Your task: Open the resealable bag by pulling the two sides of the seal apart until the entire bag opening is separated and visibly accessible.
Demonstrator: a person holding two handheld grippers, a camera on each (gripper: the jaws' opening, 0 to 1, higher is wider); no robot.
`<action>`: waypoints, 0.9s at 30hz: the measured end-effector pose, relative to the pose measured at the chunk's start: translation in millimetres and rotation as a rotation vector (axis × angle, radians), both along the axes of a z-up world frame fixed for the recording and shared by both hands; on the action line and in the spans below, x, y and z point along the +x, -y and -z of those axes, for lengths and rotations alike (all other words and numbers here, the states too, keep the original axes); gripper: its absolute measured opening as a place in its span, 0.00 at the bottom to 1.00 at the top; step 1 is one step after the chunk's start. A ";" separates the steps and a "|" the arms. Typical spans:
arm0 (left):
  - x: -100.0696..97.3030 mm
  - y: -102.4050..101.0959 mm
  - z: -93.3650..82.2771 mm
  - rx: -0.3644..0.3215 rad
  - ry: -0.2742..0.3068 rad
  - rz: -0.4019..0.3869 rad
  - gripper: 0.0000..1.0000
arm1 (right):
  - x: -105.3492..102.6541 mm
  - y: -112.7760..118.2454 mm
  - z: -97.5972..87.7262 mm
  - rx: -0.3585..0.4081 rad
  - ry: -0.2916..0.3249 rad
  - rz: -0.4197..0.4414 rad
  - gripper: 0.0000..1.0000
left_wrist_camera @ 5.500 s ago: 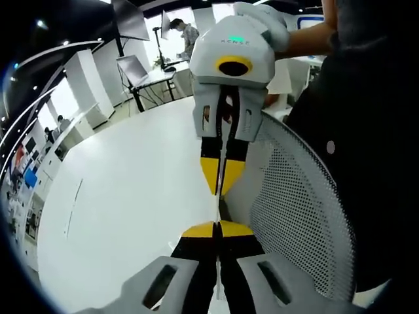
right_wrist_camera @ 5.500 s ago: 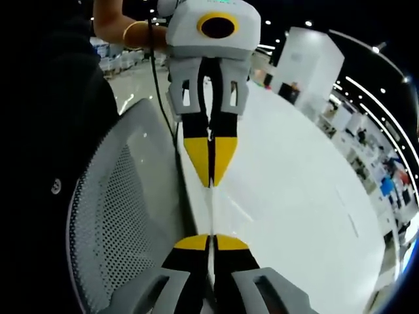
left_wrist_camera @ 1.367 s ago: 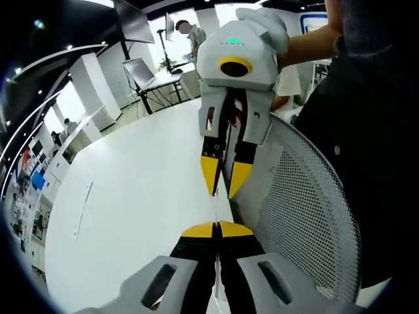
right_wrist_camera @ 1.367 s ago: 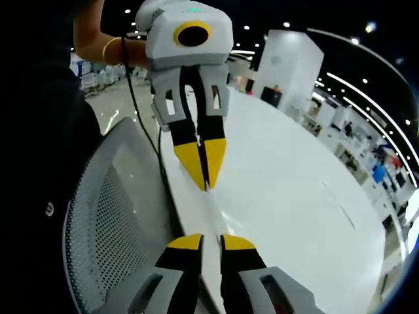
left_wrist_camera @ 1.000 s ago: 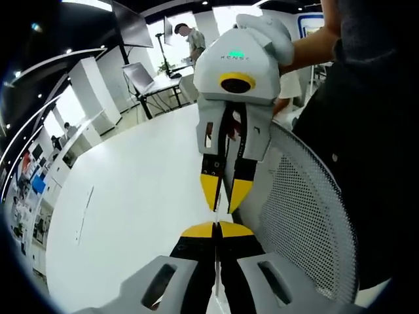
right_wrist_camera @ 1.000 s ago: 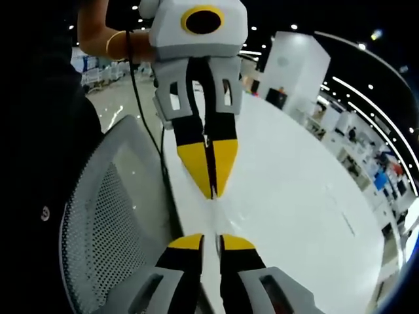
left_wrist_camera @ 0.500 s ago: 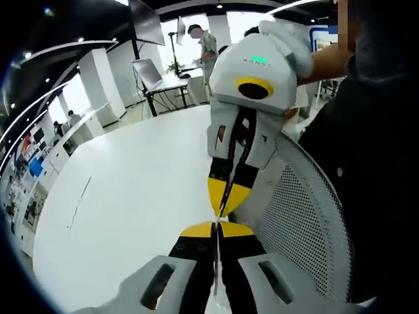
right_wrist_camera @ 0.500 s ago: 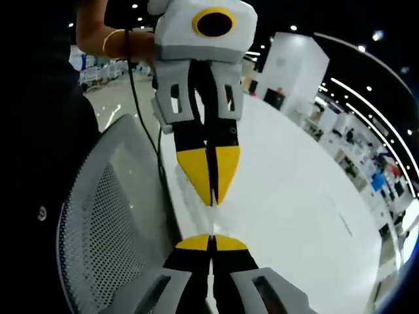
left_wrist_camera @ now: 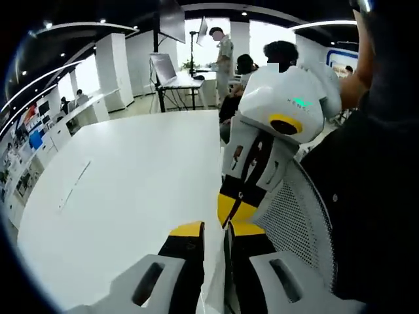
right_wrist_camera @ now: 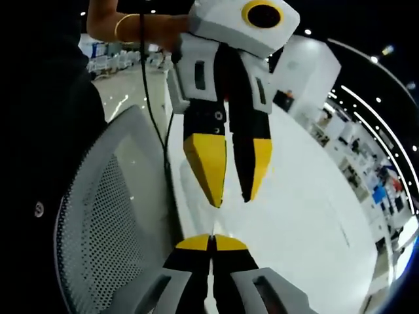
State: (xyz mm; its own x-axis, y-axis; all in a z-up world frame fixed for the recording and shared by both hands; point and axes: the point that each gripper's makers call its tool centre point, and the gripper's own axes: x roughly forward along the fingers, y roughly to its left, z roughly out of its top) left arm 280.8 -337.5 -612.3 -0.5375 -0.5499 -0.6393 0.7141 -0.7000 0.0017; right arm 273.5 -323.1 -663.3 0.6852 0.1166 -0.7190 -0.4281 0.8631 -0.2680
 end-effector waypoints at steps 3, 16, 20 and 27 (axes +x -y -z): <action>-1.6 3.8 5.0 0.035 -0.046 -0.049 0.12 | 0.9 -4.3 0.3 -0.010 -0.001 -0.025 0.00; -4.2 -1.8 23.6 0.105 -0.046 -0.073 0.11 | 1.5 -11.0 1.5 -0.046 -0.011 -0.086 0.00; 3.1 -1.2 32.3 0.121 0.042 -0.061 0.11 | 3.0 -12.5 0.0 -0.045 -0.004 -0.094 0.00; 1.2 -2.2 32.0 0.142 0.036 -0.057 0.09 | 2.5 -12.2 -1.1 -0.055 -0.004 -0.098 0.00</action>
State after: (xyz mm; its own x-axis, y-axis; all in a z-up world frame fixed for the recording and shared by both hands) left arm 282.0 -335.3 -644.3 -0.4836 -0.4817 -0.7308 0.7539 -0.6535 -0.0681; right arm 276.0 -310.9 -662.2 0.6699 0.1433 -0.7285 -0.5105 0.8013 -0.3118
